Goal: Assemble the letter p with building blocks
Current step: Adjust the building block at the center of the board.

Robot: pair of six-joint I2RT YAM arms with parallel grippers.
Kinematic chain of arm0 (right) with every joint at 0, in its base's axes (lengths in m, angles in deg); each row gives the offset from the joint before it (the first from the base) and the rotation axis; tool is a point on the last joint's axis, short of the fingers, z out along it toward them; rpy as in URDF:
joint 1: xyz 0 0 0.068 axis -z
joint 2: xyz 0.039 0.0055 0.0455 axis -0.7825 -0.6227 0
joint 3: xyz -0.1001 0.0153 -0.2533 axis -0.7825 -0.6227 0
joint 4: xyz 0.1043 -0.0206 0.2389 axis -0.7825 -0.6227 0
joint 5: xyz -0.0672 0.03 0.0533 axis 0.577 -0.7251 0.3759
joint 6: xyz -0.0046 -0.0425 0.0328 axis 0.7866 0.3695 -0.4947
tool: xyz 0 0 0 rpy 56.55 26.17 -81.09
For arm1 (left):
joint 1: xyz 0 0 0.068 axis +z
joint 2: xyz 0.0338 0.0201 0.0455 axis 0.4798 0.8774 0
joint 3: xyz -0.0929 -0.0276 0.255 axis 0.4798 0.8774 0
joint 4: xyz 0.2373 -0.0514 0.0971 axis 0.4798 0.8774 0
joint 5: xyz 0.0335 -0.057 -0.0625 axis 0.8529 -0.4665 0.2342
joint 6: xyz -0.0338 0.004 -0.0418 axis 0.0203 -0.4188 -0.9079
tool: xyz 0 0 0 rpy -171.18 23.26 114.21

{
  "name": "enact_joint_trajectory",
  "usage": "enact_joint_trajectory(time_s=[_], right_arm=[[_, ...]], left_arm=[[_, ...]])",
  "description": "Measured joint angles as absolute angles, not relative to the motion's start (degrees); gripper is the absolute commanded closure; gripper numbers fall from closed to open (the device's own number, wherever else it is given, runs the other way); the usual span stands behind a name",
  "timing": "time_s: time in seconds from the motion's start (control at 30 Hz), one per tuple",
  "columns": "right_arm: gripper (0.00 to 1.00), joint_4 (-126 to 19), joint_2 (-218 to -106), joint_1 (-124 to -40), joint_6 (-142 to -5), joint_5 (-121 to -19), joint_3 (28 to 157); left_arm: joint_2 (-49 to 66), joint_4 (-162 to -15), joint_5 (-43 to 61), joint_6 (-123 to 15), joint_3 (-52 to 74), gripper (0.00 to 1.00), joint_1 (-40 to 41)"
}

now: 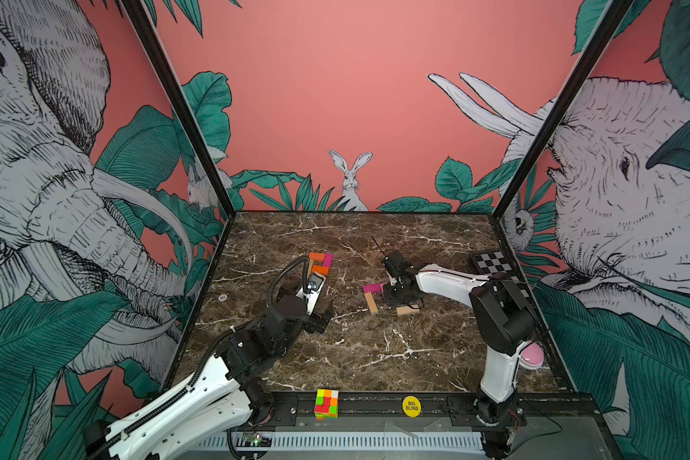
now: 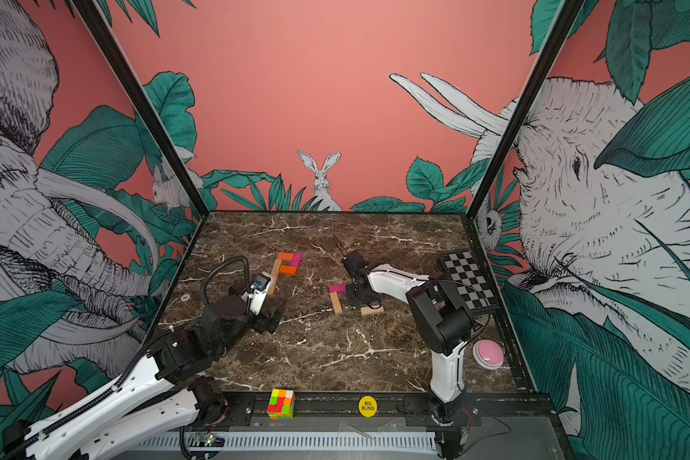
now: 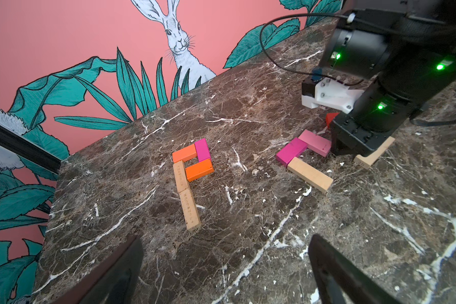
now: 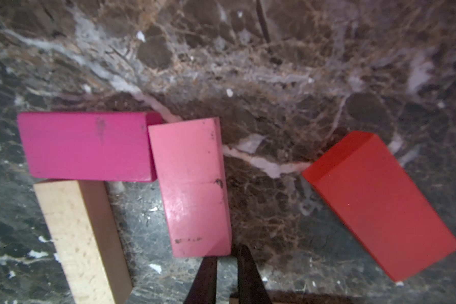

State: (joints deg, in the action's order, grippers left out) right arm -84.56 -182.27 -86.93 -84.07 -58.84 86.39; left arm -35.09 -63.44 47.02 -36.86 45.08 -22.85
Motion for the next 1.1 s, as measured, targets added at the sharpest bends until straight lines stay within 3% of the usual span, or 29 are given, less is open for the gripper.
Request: enact_joint_trajectory(time_s=[1.1], right_arm=[[0.83,-84.45,-177.92,-83.17,-83.76,-60.15,86.00]], left_arm=[[-34.48,-63.48,45.84,-36.89,45.08,0.00,-22.26]])
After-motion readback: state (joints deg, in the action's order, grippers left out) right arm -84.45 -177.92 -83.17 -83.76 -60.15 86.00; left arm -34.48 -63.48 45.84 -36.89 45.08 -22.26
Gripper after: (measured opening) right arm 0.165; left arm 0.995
